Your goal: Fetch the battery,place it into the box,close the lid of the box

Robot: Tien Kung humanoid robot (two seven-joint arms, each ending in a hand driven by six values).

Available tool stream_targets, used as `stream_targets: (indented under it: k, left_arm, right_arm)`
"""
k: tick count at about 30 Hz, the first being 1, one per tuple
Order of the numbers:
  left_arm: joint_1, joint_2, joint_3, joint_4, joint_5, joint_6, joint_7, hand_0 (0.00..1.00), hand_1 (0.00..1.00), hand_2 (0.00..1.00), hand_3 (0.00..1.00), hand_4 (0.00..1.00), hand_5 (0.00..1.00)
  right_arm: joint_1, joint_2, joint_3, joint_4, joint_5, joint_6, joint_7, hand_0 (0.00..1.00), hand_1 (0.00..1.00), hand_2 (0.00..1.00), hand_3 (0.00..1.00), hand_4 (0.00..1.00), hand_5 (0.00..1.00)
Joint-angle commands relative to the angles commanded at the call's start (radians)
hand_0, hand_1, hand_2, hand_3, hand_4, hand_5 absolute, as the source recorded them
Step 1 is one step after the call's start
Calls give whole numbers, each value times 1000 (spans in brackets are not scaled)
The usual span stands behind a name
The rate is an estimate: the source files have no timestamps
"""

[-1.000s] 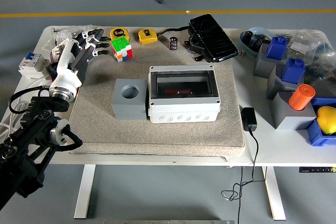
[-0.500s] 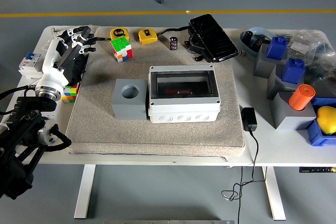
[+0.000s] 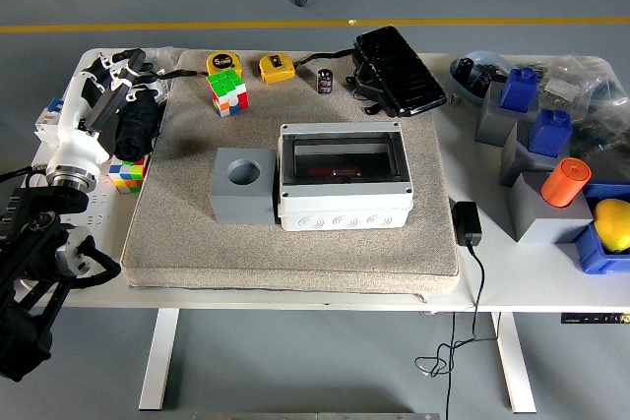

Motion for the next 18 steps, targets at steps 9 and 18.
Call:
stream_targets:
  k: [9,18]
  left_arm:
    - [22,-10,-51,-9,-80,60,-60,409,513,518,565,946,467]
    - [23,-45,-96,-5,-170,165,-196,392,503,502,544,931,446]
  right_arm:
    - [0,2,-1,-2,1,1,0,615,633,653,579,972,526]
    - [3,0,-1,-1,0,0,0,615,633,652,579,972,526]
